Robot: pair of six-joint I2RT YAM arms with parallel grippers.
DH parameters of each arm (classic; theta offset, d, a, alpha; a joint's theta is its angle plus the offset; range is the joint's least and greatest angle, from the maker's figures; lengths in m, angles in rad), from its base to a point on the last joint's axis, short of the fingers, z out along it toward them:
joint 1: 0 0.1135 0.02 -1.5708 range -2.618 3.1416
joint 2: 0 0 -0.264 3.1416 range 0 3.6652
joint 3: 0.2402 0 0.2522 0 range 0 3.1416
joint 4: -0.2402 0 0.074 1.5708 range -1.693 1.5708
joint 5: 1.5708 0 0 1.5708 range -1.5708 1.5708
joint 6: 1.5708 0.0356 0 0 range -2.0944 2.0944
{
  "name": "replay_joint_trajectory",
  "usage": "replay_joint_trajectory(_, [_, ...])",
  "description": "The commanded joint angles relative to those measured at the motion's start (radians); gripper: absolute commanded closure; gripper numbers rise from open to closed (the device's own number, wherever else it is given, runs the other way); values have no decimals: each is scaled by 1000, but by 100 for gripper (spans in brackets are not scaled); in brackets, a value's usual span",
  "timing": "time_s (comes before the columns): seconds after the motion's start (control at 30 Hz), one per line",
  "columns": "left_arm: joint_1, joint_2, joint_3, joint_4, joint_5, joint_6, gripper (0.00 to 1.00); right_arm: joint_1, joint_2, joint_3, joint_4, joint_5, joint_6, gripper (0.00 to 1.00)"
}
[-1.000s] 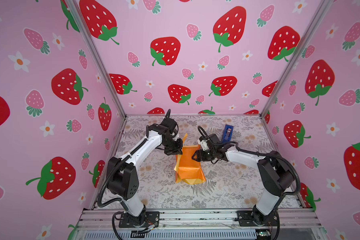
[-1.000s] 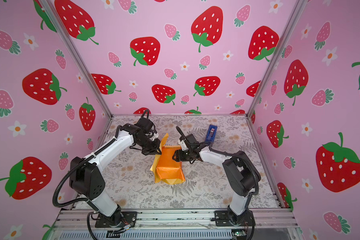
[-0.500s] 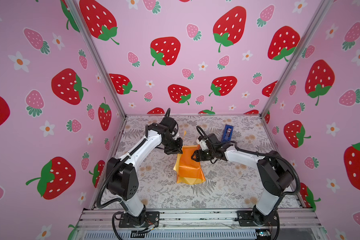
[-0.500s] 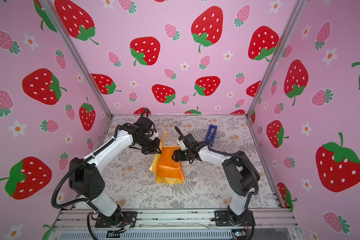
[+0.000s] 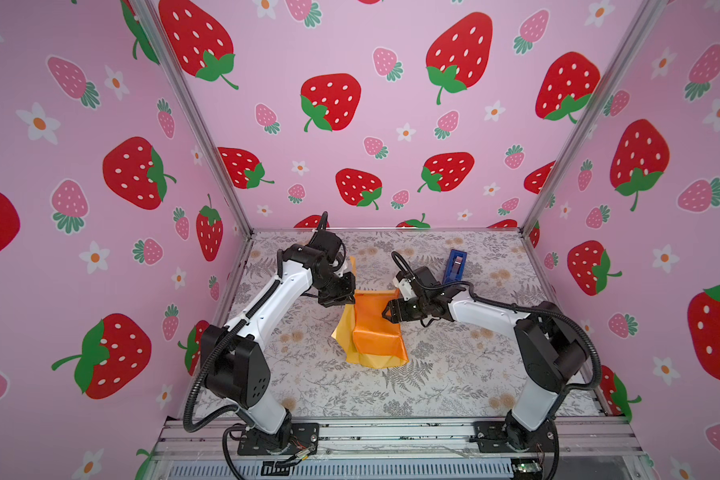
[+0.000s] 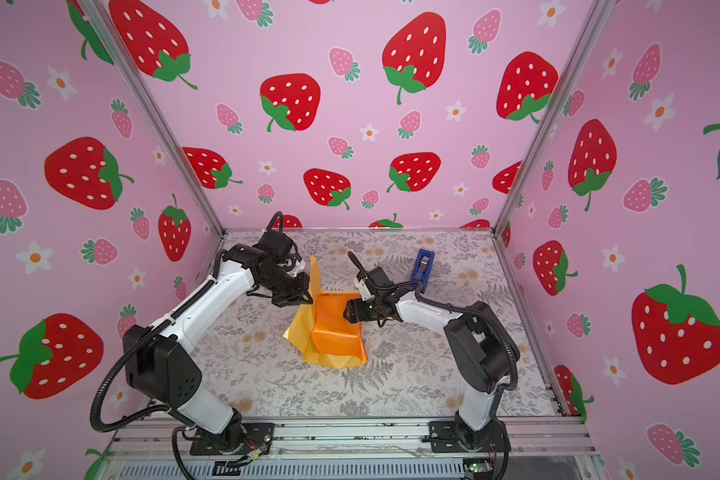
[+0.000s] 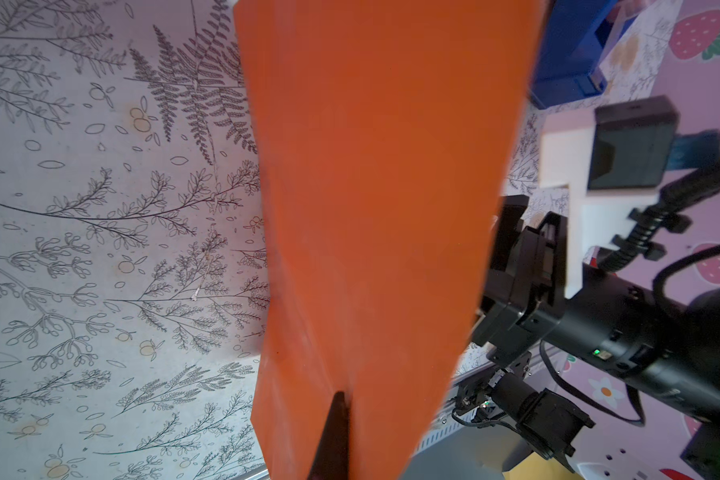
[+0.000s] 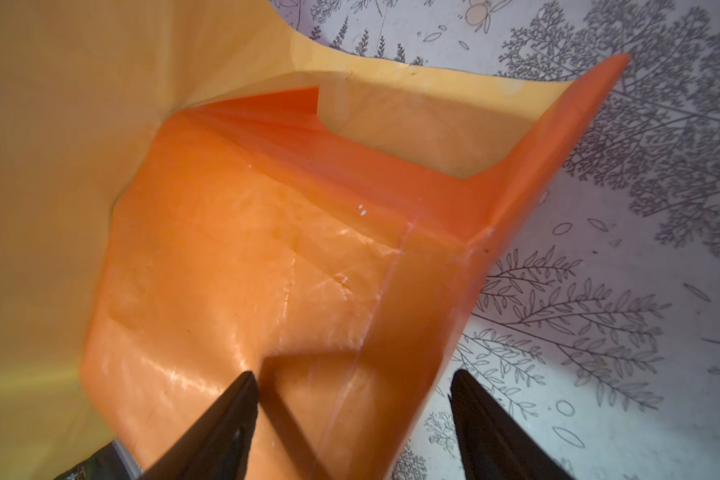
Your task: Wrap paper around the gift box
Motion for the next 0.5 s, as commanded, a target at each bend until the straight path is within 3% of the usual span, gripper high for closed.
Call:
replay_joint_trajectory(0.0, [-6,-5,-5,32,89,-22,95,11,20,2,-75,51,-24,24])
replay_joint_trajectory(0.47, [-69,75,5,43,107,-22,88,12,18,3,-47,16,-4,24])
